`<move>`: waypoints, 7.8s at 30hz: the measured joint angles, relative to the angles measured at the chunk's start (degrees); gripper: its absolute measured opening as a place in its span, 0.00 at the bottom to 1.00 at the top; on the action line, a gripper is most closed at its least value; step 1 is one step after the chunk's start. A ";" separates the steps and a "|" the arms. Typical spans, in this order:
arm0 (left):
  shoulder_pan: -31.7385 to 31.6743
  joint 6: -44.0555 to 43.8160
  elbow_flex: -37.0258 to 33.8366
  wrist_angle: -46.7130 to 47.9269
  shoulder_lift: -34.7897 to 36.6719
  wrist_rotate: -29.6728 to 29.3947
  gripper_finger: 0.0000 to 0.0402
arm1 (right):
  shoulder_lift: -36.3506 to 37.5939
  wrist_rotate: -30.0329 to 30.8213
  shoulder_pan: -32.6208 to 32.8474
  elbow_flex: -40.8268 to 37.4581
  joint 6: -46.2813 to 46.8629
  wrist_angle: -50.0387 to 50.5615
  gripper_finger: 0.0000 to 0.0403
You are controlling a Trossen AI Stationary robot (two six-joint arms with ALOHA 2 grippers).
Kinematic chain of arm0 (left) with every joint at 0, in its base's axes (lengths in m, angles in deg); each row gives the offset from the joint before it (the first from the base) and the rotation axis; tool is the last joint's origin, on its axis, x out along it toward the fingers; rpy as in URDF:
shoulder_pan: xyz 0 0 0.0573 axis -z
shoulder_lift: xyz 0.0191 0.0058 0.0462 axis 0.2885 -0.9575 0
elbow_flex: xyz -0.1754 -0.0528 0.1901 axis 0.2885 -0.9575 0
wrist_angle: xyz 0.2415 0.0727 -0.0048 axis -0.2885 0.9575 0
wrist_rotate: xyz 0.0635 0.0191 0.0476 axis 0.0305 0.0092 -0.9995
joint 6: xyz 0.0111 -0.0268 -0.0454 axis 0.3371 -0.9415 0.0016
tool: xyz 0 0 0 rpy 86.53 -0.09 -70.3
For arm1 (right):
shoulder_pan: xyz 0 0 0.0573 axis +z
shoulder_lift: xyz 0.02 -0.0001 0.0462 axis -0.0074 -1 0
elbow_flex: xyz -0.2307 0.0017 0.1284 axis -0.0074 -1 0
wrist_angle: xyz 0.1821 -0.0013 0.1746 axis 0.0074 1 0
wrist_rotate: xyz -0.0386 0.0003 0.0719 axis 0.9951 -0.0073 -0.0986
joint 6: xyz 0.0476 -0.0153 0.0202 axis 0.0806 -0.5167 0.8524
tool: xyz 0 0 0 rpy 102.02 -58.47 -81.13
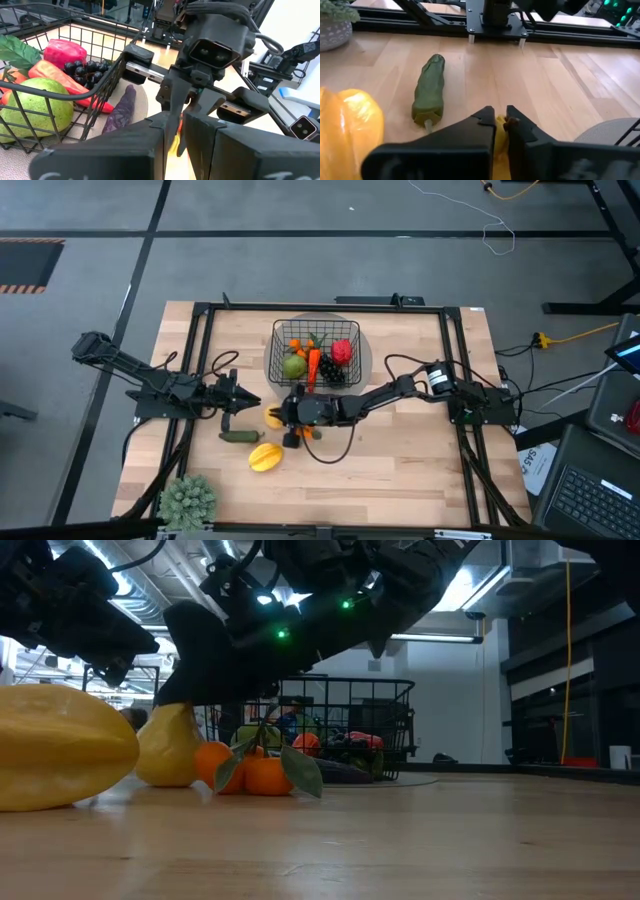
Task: Build produce basket
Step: Put the yellow pear into the wire organizer, then put the tangerine into the wire organizer, then put the eggplant into the wire organizer
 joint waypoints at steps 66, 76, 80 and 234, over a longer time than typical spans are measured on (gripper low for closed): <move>0.00 0.00 0.00 0.02 0.00 0.00 0.10 | 39.86 4.39 -15.47 -0.08 -7.93 51.73 0.39; 0.02 0.01 -0.01 0.02 0.01 0.00 0.10 | 39.84 -19.44 -14.93 -2.08 5.71 51.14 0.53; 0.00 0.01 0.00 0.02 0.01 0.00 0.10 | 39.82 -36.26 -12.55 -6.01 3.12 47.83 0.53; 0.02 -0.02 -0.01 0.37 0.02 0.20 0.10 | 13.59 -3.24 7.24 10.25 -3.17 56.50 0.39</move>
